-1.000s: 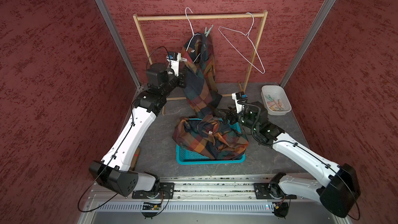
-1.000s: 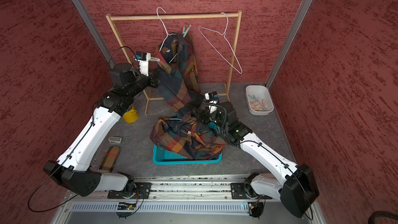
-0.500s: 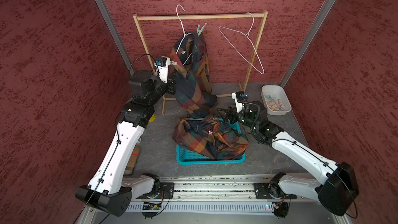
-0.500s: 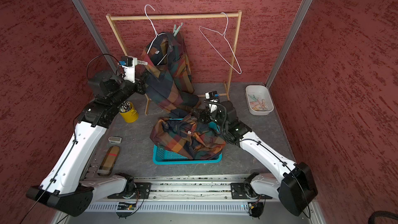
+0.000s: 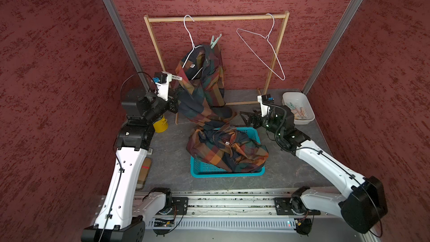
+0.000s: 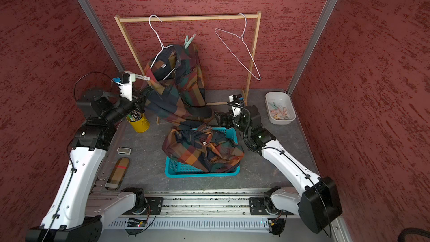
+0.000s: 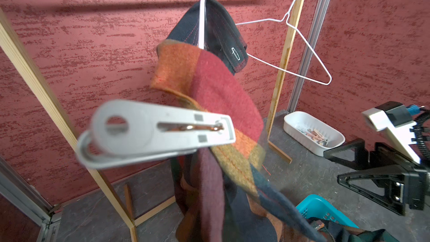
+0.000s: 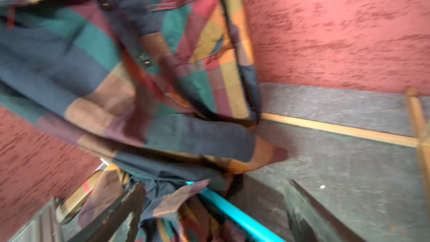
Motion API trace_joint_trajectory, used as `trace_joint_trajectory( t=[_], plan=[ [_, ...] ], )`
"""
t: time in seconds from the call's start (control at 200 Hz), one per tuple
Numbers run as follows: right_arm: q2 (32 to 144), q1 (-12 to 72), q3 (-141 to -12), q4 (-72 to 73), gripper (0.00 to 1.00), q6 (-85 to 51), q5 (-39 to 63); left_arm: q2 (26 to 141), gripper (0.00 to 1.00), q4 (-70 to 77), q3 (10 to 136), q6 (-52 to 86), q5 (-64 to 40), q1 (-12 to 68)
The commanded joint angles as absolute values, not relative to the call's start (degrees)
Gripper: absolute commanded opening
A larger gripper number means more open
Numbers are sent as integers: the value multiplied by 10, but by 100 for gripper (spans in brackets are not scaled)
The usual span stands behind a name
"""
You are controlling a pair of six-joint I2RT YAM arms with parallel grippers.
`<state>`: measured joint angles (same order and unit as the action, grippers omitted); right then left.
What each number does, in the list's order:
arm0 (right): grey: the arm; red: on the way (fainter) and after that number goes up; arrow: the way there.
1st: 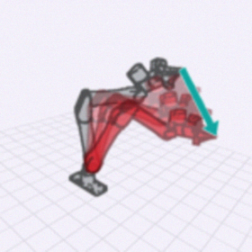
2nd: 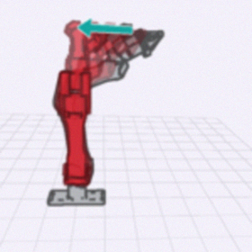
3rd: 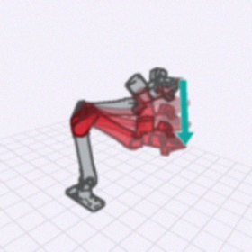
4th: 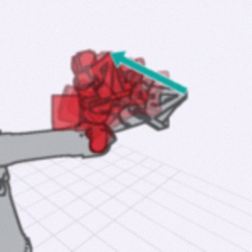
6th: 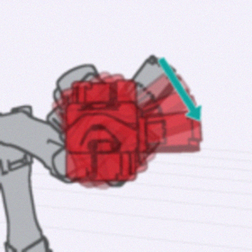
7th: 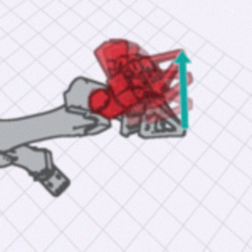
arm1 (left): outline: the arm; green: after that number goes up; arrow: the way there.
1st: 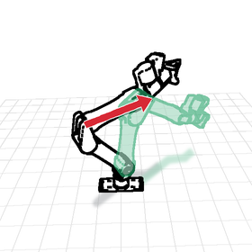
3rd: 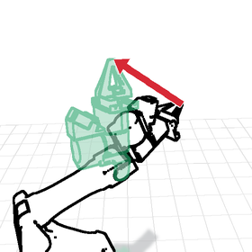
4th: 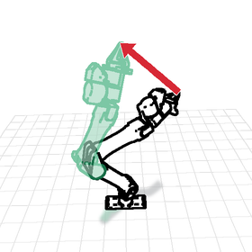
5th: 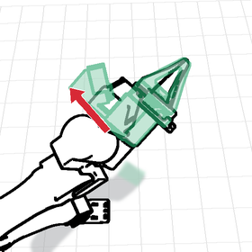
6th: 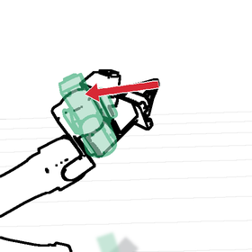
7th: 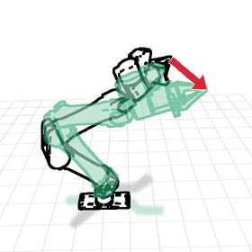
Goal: Remove the clothespins securing long-sleeve shirts to the hanger
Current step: Pick up the hanger from the clothesline, then place the long-sleeve shirt at the bin.
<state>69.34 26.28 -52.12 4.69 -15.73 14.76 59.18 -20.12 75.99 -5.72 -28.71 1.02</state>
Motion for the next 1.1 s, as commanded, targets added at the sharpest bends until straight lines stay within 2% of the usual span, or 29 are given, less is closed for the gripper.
trace_joint_trajectory(
  t=[0.0,0.26,0.391,0.812,0.932,1.097],
  plan=[
    [702,247,-526,72,96,-150,157,583,0,-69,787,-15,-414,-20],
    [733,226,-543,89,95,-160,132,628,0,-6,882,58,-575,-50],
    [747,216,-560,77,94,-168,101,658,0,9,956,112,-624,-51],
    [729,164,-556,78,93,-166,61,636,0,38,1015,177,-629,-48],
    [715,158,-548,83,92,-148,82,633,0,45,1031,197,-631,-45],
    [701,158,-532,115,89,-126,162,638,0,73,1047,237,-634,-32]
  ],
)
